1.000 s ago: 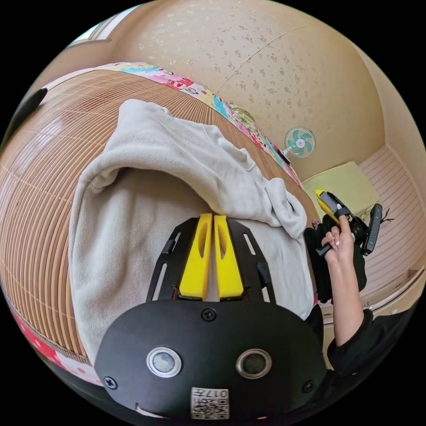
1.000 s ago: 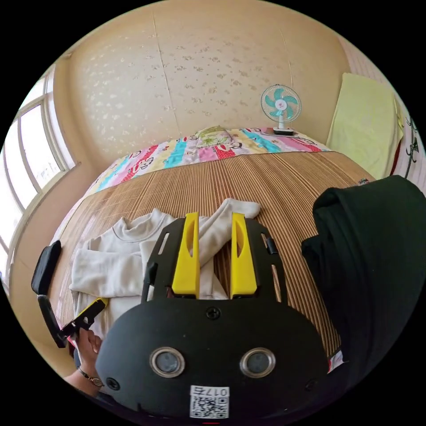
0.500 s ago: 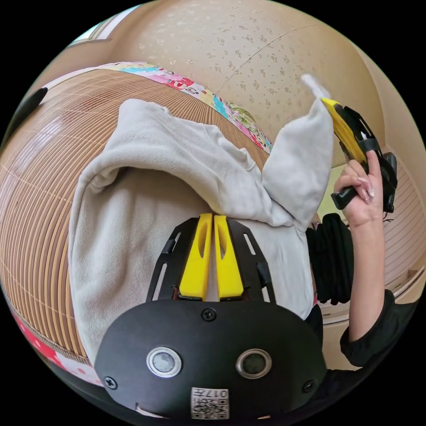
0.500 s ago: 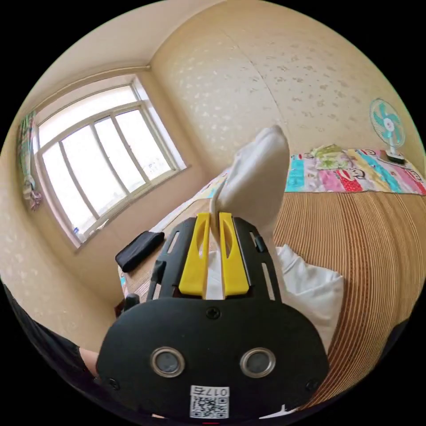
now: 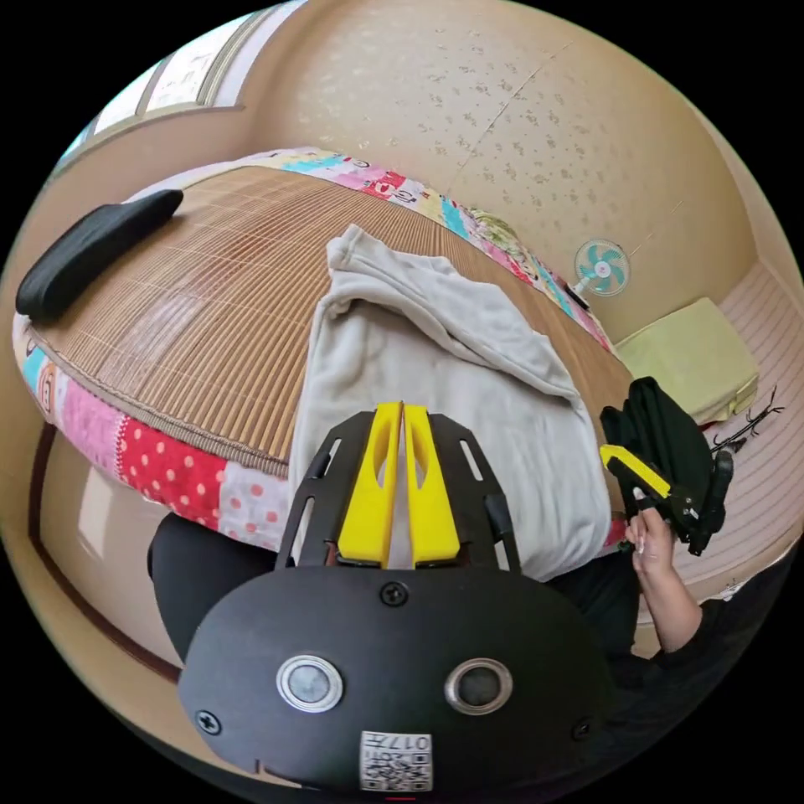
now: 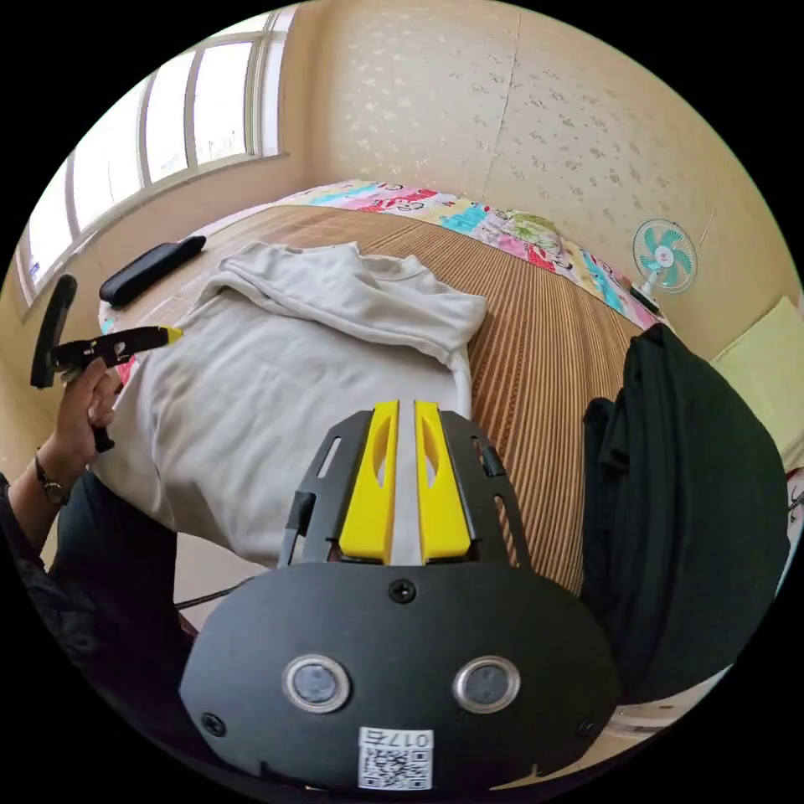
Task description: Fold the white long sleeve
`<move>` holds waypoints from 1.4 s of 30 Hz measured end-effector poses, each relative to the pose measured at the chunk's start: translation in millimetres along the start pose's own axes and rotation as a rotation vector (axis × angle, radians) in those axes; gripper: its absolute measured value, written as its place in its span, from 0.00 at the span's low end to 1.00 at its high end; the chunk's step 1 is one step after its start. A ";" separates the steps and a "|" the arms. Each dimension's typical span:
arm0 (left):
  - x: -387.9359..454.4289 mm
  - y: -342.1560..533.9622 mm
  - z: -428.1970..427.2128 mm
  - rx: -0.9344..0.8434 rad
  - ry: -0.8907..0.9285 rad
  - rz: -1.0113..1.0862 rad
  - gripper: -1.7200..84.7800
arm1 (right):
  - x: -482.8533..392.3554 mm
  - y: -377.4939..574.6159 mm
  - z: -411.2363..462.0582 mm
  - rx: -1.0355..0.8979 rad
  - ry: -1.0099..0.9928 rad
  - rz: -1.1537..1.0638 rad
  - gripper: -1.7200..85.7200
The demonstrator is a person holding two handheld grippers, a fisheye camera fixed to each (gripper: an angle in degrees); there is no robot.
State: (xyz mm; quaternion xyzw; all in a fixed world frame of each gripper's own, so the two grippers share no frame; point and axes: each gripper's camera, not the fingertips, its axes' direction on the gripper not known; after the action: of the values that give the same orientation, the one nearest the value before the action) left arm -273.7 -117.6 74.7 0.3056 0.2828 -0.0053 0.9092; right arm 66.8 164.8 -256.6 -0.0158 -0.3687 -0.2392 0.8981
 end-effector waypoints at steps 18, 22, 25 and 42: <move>29.0 -217.5 -27.6 0.117 0.088 0.056 0.08 | 54.7 -183.2 -16.5 0.232 0.065 0.249 0.08; -11.7 -136.4 -29.4 -0.045 0.095 -0.053 0.19 | 75.9 -103.1 15.3 0.095 -0.109 0.351 0.15; -31.7 -69.4 -26.8 -0.147 0.239 -0.181 0.17 | 69.1 -63.8 65.5 -0.175 -0.177 0.362 0.14; -50.5 -138.2 -222.7 0.302 0.810 -0.123 0.07 | 116.5 -85.9 -233.5 0.527 -0.433 0.360 0.07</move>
State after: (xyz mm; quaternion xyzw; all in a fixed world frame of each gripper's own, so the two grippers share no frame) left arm -455.1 -113.8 -121.1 0.3949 0.6303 0.0195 0.6682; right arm 253.2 -7.7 -361.2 0.1011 -0.5900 0.0340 0.8004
